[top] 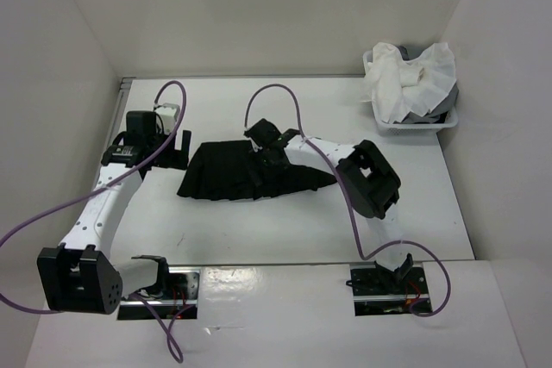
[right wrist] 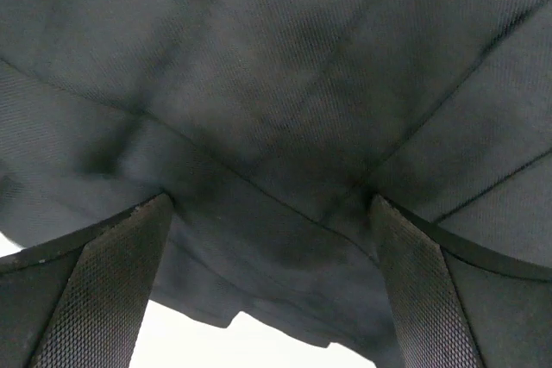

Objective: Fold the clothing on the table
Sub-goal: Fold the skirt

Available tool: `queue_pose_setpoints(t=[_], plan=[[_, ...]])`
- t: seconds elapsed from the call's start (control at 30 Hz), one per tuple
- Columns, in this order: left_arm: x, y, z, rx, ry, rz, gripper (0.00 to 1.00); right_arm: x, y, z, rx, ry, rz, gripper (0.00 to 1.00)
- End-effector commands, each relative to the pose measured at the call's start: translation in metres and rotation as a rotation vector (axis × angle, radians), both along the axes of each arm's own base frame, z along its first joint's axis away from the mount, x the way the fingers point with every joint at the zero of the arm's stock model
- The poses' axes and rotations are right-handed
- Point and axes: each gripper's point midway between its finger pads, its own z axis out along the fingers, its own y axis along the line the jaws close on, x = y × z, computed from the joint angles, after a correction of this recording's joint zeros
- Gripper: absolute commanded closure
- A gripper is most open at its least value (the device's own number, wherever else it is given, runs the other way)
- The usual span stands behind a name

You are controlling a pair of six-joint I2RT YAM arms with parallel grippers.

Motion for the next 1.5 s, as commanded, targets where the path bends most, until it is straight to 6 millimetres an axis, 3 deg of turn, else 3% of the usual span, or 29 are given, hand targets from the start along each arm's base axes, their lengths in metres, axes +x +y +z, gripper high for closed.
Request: queue_pose_setpoints(t=[0.0, 0.23, 0.4, 0.63, 0.77, 0.97, 1.0, 1.03, 1.1, 1.13, 1.2, 1.23, 1.27, 1.33, 1.47], plan=[[0.006, 0.003, 0.004, -0.004, -0.027, 0.027, 0.01, 0.018, -0.002, 0.003, -0.015, -0.03, -0.086, 0.0], [0.005, 0.001, 0.007, -0.011, -0.036, 0.02, 0.01, 0.019, -0.008, -0.01, -0.054, -0.028, -0.082, 0.0], [0.005, 0.0, 0.007, -0.017, -0.036, 0.014, 0.01, 0.01, -0.014, -0.037, -0.151, 0.013, 0.039, 0.0], [0.005, -0.002, 0.007, -0.025, -0.036, 0.006, 0.01, 0.002, -0.023, -0.043, -0.214, 0.034, 0.224, 0.0], [0.004, -0.002, 0.01, -0.025, -0.045, 0.006, 0.01, 0.0, -0.017, -0.026, -0.175, 0.028, 0.237, 0.0], [0.024, -0.009, -0.024, -0.031, 0.052, -0.056, 0.01, -0.001, -0.009, 0.016, -0.097, -0.024, 0.247, 0.0], [0.03, -0.012, -0.028, -0.043, 0.06, -0.066, 0.01, -0.001, -0.009, 0.018, -0.092, -0.032, 0.247, 0.0], [0.034, -0.014, -0.044, -0.047, 0.111, -0.088, 0.01, -0.001, -0.009, 0.018, -0.092, -0.032, 0.247, 0.0], [0.053, -0.025, -0.043, -0.082, 0.09, -0.14, 0.01, -0.004, -0.012, 0.017, -0.093, -0.031, 0.247, 0.0], [0.059, -0.029, -0.058, -0.095, 0.126, -0.163, 0.01, -0.003, -0.009, 0.022, -0.073, -0.043, 0.25, 0.0], [0.076, -0.038, -0.057, -0.146, 0.116, -0.209, 0.02, -0.005, -0.011, 0.019, -0.083, -0.037, 0.259, 0.0], [0.082, -0.036, -0.075, -0.166, 0.162, -0.205, 0.04, -0.007, -0.013, 0.016, -0.088, -0.03, 0.259, 0.0], [0.086, -0.044, -0.079, -0.203, 0.174, -0.232, 0.05, -0.008, -0.012, 0.016, -0.081, -0.025, 0.263, 0.0], [0.099, -0.04, -0.092, -0.24, 0.195, -0.229, 0.09, -0.008, -0.012, 0.016, -0.081, -0.025, 0.263, 0.0], [0.108, -0.039, -0.113, -0.264, 0.223, -0.228, 0.12, -0.008, -0.01, 0.022, -0.066, -0.04, 0.275, 0.0]])
